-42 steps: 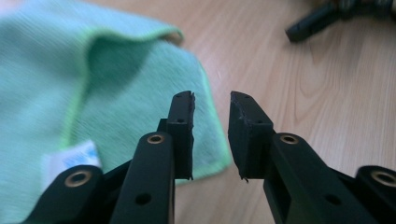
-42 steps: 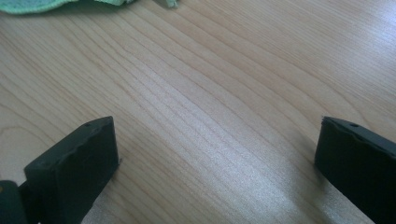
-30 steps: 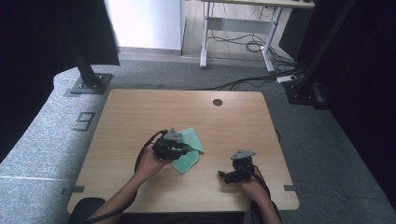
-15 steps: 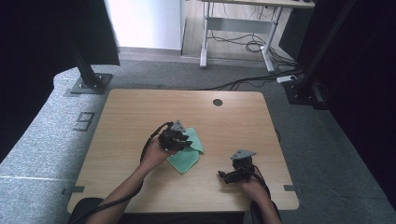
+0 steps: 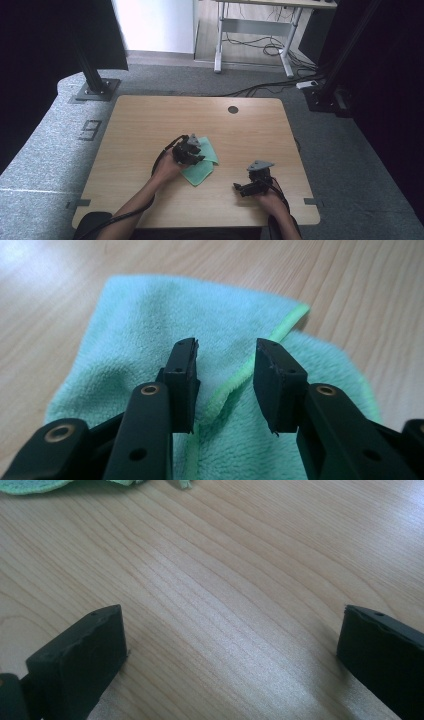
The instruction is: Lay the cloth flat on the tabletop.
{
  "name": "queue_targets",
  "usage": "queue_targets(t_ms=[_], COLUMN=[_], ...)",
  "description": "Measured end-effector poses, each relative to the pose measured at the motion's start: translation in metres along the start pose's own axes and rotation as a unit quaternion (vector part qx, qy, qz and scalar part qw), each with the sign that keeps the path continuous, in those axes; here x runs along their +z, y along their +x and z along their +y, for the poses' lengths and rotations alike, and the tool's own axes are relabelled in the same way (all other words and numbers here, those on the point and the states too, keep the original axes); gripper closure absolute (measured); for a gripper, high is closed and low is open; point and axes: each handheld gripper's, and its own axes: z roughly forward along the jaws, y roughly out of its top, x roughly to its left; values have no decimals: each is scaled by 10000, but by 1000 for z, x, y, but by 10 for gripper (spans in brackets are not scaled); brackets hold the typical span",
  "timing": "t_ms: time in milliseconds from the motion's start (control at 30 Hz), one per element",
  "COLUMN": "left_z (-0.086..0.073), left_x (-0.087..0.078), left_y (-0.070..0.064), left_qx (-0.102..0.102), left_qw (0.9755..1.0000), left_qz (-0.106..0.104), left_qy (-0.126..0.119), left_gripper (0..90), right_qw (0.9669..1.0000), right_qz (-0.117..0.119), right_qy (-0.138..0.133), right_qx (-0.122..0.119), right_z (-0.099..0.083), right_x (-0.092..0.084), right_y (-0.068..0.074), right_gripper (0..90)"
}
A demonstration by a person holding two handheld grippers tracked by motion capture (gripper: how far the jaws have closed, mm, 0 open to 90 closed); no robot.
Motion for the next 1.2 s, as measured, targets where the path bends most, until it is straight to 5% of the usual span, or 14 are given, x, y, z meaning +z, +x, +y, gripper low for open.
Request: queue_targets(t_ms=[400, 567, 667, 933, 1200], left_z=[-4, -1, 1, 5, 4], left_x=[5, -3, -8, -17, -14], left_y=[1, 4, 8, 11, 10], left_qx=[-132, -186, -261, -312, -290], left_qw=[9999, 9997, 9993, 9987, 9990], left_qz=[26, 34, -3, -46, -170], left_qy=[-14, -178, -272, -389, -302], left_gripper=[864, 871, 870, 865, 835], right_qw=[10000, 10000, 10000, 9989, 9975], right_qz=[2, -22, -1, 428, 695], right_qy=[-2, -32, 10, -8, -91], right_qx=[2, 37, 60, 193, -28], right_z=[0, 0, 1, 11, 33], right_x=[0, -1, -4, -4, 2], right_y=[0, -1, -1, 2, 16], right_gripper=[0, 19, 121, 278, 391])
